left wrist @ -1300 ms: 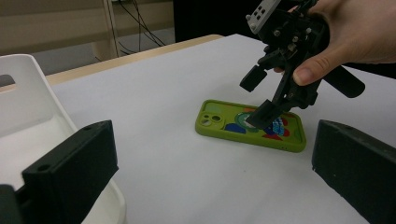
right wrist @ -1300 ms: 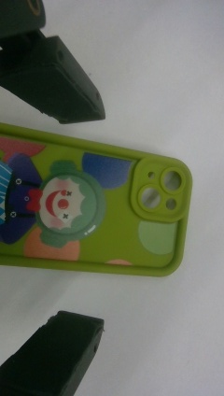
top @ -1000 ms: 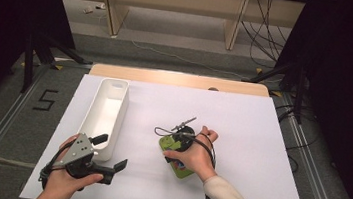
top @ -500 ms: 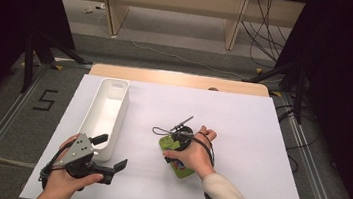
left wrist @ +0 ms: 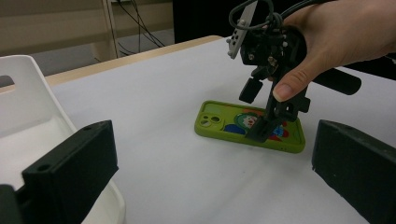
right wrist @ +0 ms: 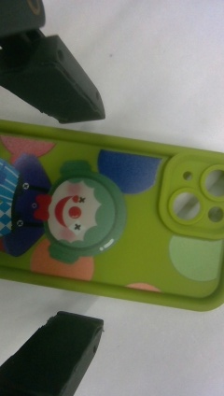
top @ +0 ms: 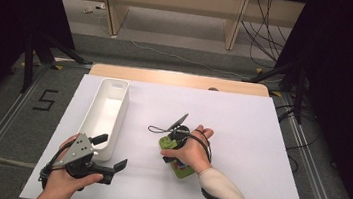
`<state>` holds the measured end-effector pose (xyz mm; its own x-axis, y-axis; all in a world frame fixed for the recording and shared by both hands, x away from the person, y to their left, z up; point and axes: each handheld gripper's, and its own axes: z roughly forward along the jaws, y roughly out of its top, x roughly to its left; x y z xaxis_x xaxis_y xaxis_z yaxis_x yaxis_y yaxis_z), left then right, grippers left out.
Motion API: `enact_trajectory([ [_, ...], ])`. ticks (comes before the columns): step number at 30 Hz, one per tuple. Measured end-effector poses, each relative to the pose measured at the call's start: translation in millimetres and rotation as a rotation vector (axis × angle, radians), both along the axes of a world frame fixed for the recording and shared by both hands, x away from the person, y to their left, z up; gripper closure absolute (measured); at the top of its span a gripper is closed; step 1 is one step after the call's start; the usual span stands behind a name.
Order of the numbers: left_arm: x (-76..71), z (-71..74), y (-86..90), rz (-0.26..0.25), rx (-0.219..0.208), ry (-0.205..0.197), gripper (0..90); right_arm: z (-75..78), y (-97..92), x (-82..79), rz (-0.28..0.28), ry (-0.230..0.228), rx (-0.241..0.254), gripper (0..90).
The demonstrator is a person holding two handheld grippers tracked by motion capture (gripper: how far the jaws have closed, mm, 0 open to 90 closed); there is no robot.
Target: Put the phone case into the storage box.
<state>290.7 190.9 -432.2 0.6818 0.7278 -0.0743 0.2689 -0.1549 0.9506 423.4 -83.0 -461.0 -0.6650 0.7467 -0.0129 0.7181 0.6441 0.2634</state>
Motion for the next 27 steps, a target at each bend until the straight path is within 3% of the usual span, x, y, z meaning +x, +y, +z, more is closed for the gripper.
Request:
enact_trajectory([
  [6, -0.1, -0.3, -0.2, 0.002, -0.002, 0.002, 0.0, 1.0, 1.6, -0.1, 0.002, -0.008, 0.008, 3.5],
  [27, 0.0, -0.2, 0.4, 0.0, -0.002, 0.001, 0.0, -3.8, 5.2, 4.3, 0.0, 0.033, -0.047, 5.3],
])
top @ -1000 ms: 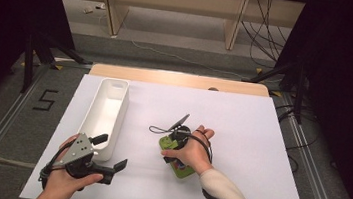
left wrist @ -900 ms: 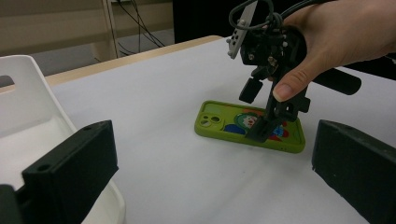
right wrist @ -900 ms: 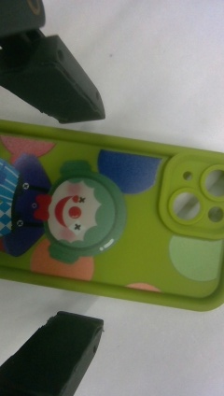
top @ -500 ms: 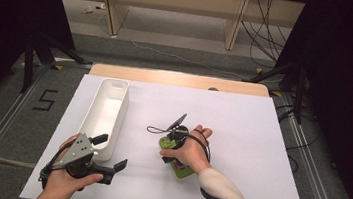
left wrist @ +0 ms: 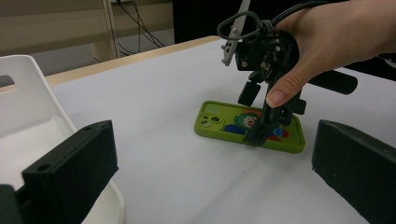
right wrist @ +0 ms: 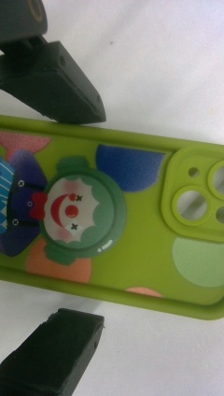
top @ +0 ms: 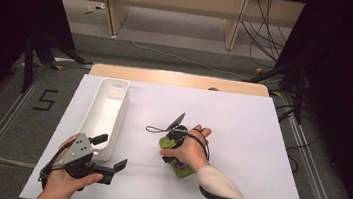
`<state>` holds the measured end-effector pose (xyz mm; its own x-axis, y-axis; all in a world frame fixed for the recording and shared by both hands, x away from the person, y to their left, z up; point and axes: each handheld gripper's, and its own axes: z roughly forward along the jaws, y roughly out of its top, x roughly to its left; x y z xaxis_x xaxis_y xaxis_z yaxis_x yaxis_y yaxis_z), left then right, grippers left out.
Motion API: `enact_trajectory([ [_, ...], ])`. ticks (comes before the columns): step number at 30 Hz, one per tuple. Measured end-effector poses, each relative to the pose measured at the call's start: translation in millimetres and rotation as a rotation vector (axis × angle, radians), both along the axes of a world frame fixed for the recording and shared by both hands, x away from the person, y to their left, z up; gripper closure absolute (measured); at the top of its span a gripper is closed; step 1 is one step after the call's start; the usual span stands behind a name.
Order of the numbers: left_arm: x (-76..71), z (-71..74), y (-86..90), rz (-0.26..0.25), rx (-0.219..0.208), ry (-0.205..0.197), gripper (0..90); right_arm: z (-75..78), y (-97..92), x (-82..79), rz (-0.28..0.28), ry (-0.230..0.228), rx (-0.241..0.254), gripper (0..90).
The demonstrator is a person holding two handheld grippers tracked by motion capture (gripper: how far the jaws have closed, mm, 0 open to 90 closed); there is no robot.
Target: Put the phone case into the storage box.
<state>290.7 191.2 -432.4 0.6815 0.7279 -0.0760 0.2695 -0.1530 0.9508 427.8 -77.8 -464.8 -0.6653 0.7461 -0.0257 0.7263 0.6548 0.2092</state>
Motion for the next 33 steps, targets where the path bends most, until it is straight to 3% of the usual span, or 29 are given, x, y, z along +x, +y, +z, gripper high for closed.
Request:
enact_trajectory([
  [33, -0.7, 0.4, 0.0, -0.001, -0.004, -0.002, 0.0, 2.5, 9.6, 7.2, -0.007, 0.079, -0.075, 10.0],
])
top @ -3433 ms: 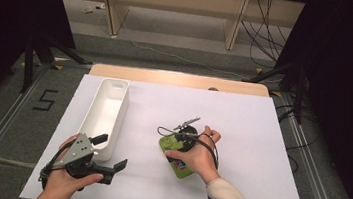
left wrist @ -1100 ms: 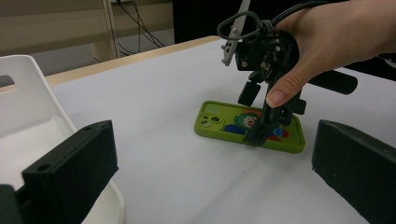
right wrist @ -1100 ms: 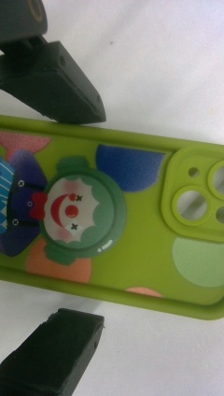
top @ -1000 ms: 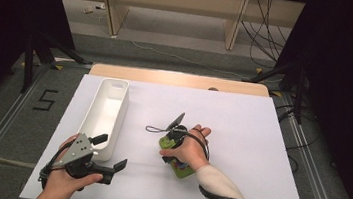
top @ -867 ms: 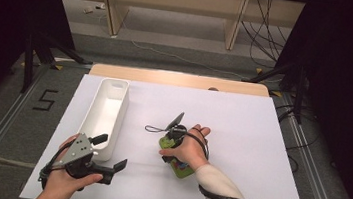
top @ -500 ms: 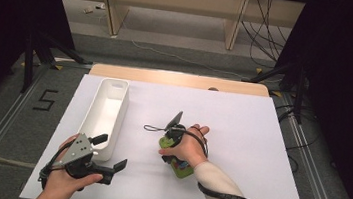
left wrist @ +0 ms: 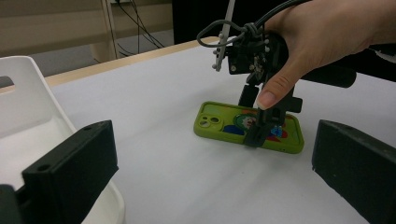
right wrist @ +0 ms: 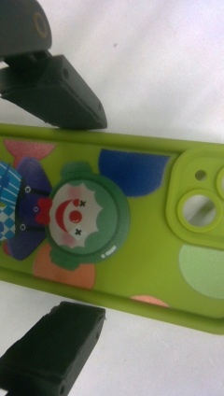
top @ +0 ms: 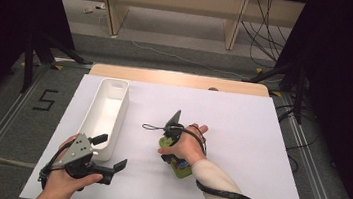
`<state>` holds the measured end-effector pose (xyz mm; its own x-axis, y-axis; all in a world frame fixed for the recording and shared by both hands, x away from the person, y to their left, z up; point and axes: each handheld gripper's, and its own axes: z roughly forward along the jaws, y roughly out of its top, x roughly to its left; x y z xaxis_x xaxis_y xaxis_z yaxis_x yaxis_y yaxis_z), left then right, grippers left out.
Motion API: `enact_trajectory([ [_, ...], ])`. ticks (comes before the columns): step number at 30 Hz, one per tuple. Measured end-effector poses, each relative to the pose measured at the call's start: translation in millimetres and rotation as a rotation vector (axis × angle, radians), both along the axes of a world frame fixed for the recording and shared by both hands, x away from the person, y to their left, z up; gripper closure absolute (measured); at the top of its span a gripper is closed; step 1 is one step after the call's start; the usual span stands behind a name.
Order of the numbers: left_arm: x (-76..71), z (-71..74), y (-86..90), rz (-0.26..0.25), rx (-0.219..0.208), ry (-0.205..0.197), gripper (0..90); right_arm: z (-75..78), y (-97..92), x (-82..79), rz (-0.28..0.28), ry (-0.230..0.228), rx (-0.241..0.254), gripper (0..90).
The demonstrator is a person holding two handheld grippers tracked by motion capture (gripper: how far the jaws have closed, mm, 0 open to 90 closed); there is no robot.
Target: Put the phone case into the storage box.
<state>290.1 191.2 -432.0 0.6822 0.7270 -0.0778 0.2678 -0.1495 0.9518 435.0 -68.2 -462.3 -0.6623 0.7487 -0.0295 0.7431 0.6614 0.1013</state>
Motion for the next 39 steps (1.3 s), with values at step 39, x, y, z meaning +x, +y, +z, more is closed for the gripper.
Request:
enact_trajectory([
  [39, -0.3, -0.2, 0.1, -0.003, 0.001, 0.002, 0.0, -1.9, 2.0, 2.4, -0.022, 0.021, -0.011, 13.7],
])
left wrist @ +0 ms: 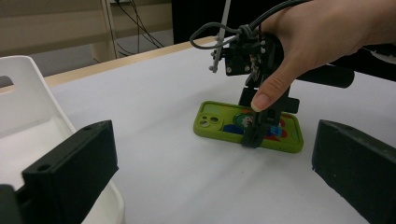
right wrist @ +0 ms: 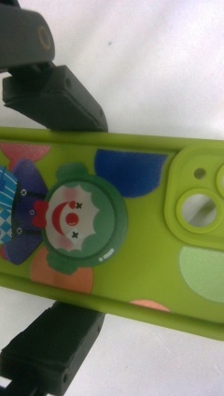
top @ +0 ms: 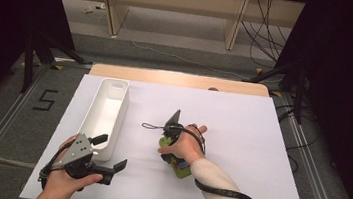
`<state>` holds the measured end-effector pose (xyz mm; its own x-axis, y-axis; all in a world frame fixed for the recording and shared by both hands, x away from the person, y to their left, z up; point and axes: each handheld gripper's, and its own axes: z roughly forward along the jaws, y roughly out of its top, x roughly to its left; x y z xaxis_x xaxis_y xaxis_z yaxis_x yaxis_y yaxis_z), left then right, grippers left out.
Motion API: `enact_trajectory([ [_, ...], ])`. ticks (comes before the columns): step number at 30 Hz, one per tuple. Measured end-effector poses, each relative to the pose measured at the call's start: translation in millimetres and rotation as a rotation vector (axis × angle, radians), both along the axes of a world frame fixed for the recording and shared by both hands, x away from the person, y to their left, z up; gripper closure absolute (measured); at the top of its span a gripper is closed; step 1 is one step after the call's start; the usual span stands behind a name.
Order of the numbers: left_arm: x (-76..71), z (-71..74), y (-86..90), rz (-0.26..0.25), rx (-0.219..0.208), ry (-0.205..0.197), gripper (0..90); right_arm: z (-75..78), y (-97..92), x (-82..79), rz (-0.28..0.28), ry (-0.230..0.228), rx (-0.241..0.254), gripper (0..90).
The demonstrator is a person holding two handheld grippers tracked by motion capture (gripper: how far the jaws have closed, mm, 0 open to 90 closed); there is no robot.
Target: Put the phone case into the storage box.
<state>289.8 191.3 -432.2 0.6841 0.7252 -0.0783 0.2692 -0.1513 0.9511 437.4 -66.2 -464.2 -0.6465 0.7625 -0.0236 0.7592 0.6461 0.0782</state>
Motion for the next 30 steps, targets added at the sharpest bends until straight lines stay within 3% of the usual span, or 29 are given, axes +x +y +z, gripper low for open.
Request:
enact_trajectory([
  [30, 0.1, 0.0, 0.5, 0.002, 0.0, 0.0, 0.0, 0.9, -0.1, -0.1, -0.018, 0.013, 0.005, 16.1],
])
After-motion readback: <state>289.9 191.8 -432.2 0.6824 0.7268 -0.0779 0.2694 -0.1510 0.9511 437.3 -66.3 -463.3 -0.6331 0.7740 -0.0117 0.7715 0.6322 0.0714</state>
